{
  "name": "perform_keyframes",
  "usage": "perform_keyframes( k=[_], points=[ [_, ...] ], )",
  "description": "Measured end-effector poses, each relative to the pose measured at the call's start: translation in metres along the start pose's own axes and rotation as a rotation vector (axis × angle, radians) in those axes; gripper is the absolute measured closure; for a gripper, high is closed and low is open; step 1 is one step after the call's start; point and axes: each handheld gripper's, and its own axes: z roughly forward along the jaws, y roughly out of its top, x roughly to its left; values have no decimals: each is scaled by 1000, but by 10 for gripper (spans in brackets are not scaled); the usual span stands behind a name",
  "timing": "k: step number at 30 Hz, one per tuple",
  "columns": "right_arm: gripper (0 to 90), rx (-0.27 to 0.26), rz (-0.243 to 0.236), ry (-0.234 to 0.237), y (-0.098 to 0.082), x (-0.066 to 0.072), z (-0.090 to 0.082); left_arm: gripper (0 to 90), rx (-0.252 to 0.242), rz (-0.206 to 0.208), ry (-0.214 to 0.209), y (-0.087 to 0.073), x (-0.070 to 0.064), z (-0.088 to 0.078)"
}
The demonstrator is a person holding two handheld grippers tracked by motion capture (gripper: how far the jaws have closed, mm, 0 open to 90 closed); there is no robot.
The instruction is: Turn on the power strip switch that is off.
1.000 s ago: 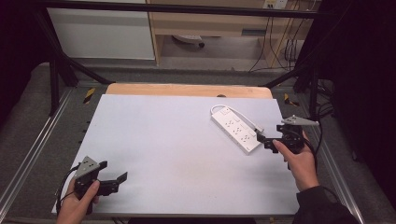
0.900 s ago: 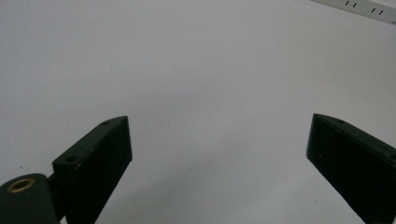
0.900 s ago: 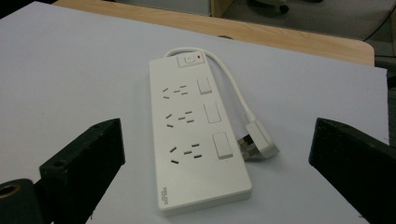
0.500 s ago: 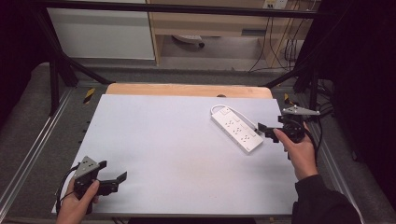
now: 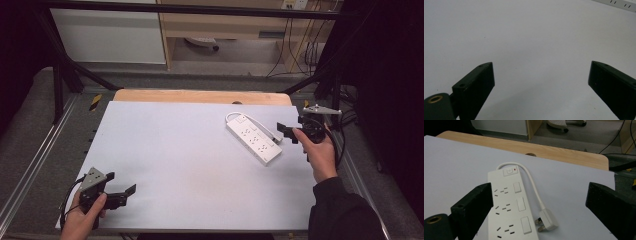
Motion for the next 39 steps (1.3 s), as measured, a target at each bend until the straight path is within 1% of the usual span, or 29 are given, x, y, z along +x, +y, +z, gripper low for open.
perform_keyframes(
  k=[8, 12, 15, 21, 24, 30, 32, 33, 39],
  points=[
    [99, -6, 1, -12, 5, -4, 10, 68, 6, 3, -2, -1, 0, 1],
    [96, -8, 5, -15, 6, -6, 14, 68, 7, 2, -3, -1, 0, 1],
    [75, -12, 5, -13, 6, -7, 17, 68, 8, 3, -4, -1, 0, 1],
    [70, -8, 12, -32, 7, -11, 22, 68, 17, 8, -8, -1, -1, 2],
    [71, -8, 25, -37, 7, -14, 24, 68, 18, 10, -9, -1, -1, 2],
    [59, -2, 31, -58, 8, -18, 30, 67, 8, 6, -2, -1, 0, 1],
    [58, -3, 29, -59, 8, -18, 31, 68, 7, 5, -1, -1, 0, 1],
    [58, 3, 38, -61, 8, -18, 33, 67, 8, 5, -3, -1, 0, 2],
    [55, 15, 38, -61, 6, -19, 38, 68, 8, 5, -3, -1, 0, 2]
  ],
)
